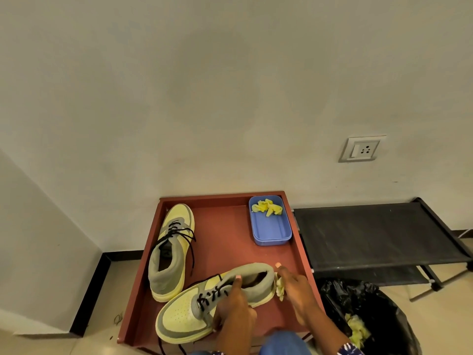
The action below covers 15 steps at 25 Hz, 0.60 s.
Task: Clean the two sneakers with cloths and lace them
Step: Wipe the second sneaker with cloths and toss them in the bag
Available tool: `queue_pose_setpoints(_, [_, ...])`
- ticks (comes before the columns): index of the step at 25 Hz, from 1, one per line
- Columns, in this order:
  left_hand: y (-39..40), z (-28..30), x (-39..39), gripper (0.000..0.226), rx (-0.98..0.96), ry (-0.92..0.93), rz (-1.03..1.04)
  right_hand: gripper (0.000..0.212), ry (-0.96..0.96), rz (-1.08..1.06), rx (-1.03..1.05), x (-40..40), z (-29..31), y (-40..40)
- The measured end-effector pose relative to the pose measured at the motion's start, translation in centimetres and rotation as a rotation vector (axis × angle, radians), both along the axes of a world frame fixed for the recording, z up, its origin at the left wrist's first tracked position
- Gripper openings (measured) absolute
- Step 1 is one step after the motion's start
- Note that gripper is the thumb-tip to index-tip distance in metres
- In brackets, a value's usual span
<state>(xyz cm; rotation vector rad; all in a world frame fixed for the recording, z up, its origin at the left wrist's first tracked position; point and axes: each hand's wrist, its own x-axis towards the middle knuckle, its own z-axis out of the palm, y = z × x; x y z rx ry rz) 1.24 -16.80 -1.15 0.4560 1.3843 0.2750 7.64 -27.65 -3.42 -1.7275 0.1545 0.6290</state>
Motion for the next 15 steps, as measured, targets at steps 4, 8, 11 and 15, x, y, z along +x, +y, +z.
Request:
queue_pose_setpoints(4, [-0.6,1.5,0.5,0.043,0.033,0.035,0.074,0.046,0.019,-0.020,0.040,-0.1,0.7,-1.0])
queue_pose_setpoints(8, [-0.9,2.3,-0.2,0.022,0.048,0.012,0.094,0.039,0.031,-0.051,0.144,0.0,2.2,-1.7])
queue_pose_setpoints(11, [-1.7,2.7,-0.8,0.024,-0.002,-0.021,0.061,0.030,0.033,-0.094,0.161,0.3,3.4,-2.4])
queue_pose_setpoints(15, [-3.3,4.6,-1.4,0.016,-0.024,-0.064,-0.025,0.030,0.030,-0.139,0.184,0.9,5.2,-3.3])
